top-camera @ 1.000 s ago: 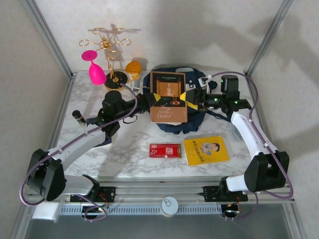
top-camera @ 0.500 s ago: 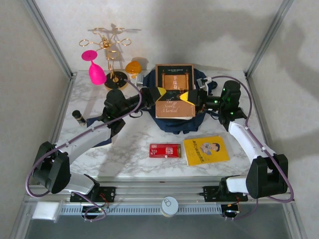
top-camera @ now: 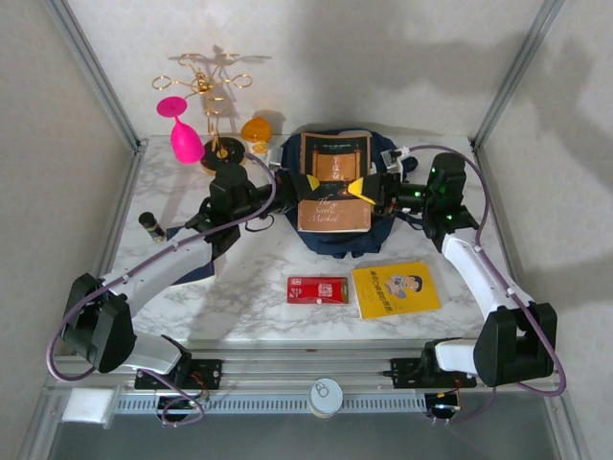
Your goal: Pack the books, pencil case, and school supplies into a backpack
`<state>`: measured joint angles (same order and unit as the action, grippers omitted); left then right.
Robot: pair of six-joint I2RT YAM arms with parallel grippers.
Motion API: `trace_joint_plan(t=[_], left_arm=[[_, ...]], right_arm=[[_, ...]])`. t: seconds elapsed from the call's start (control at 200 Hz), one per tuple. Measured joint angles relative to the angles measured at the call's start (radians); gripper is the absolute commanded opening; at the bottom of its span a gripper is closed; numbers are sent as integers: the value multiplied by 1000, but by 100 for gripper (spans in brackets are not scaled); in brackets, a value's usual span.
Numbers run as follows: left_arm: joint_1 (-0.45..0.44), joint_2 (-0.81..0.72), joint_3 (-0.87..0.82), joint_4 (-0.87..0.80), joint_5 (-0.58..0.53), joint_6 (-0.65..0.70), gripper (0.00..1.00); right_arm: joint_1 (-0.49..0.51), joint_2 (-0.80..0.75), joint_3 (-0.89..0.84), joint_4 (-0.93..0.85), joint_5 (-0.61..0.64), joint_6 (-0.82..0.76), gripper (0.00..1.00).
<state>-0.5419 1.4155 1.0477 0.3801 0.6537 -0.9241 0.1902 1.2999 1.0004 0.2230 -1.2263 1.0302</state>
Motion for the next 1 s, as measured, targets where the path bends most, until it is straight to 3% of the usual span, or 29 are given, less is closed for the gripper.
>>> trace_joint_plan(t=[0.175, 0.215, 0.29, 0.345, 0.536, 0.666, 0.791, 1.001], left_arm=[[0, 0, 12, -57, -26, 40, 0], [-1, 1, 14, -73, -30, 47, 9], [-6, 11, 23, -98, -30, 69, 38], [-8, 20, 37, -133, -37, 96, 46], [-11, 41, 117, -328, -119, 322, 52], [-53, 151, 239, -464, -148, 551, 55], [-126, 296, 346, -584, -176, 745, 57], [-190, 552, 553, -763, -191, 949, 59]], right_arm=[[-6, 37, 50, -203, 35, -145, 0], [-7, 42, 53, -233, 40, -171, 0], [-16, 46, 56, -286, 45, -211, 0], [-39, 46, 65, -341, 60, -247, 0], [-245, 45, 93, -548, 252, -361, 0], [-359, 26, 63, -589, 383, -373, 0], [-418, 3, 11, -591, 426, -371, 0], [-489, 1, -34, -591, 457, -365, 0]])
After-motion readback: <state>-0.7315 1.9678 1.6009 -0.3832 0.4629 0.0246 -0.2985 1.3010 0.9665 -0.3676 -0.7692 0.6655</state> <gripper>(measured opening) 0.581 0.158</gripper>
